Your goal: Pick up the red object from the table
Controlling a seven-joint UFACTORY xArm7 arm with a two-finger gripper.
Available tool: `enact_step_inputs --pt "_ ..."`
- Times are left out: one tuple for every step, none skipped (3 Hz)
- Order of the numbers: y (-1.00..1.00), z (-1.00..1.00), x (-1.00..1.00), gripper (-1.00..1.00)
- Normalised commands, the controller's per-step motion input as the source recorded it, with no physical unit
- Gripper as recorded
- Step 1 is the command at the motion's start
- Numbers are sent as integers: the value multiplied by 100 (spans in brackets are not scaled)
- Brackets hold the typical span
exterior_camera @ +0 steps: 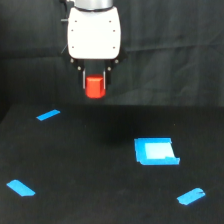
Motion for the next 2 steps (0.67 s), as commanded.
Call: enact_step_inputs --pt "-1 7 -1 -92" --pt "-1 6 -1 -92"
